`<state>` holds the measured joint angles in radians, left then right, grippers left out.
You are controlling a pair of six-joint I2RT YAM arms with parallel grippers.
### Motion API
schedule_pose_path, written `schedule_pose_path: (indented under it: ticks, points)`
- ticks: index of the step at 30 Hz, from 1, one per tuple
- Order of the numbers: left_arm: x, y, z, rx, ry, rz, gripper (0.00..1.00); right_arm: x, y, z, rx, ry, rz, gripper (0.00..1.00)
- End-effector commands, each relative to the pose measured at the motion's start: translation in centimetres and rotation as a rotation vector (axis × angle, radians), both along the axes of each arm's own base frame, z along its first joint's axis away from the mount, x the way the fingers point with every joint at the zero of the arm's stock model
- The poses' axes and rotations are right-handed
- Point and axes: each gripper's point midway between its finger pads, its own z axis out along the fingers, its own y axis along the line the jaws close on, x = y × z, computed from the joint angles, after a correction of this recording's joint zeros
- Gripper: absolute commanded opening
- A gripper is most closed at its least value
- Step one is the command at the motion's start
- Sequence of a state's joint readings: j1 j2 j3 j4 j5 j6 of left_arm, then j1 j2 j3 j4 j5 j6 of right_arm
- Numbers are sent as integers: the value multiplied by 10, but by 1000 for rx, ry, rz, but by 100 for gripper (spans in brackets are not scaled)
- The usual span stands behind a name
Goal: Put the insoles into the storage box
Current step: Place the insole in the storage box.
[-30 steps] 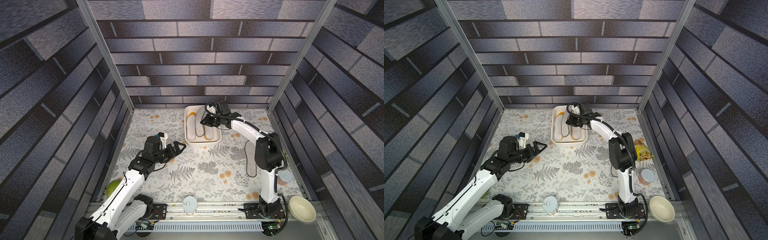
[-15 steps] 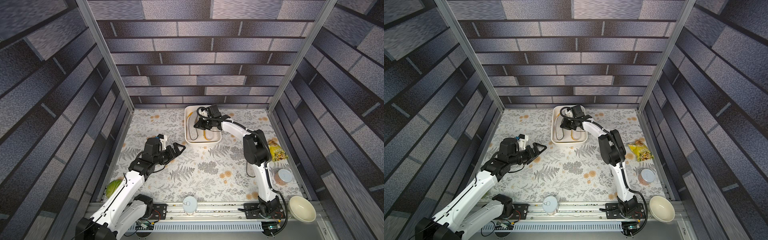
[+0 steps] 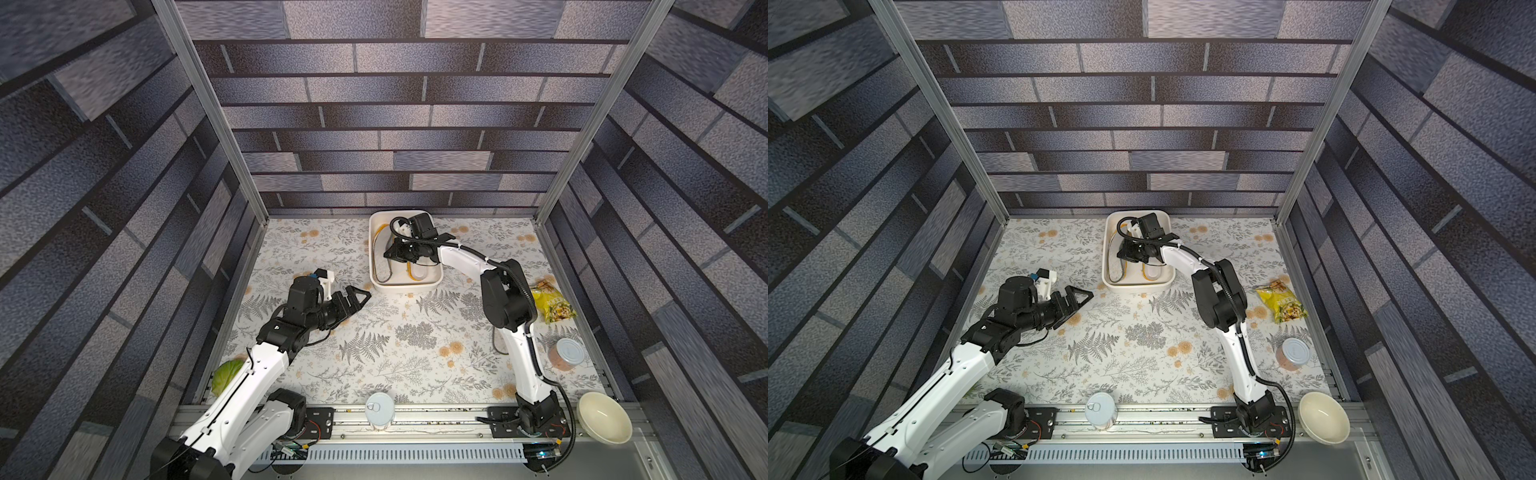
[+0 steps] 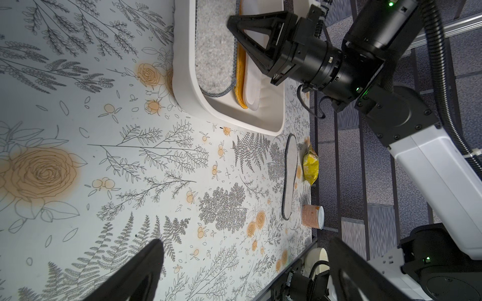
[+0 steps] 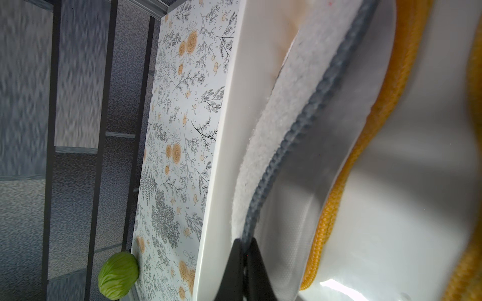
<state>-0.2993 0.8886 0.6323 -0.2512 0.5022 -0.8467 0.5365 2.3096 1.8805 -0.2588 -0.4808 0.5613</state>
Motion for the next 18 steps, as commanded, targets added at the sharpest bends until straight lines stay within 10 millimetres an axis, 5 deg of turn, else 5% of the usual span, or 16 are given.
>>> schedule_pose_path:
  ticks: [1, 18]
  points:
    - [-5, 1, -1, -14, 9, 0, 100, 7, 3, -5, 5, -12, -15, 0]
    - [-5, 2, -2, -17, 11, 6, 100, 3, 3, -30, 8, 51, -30, 0]
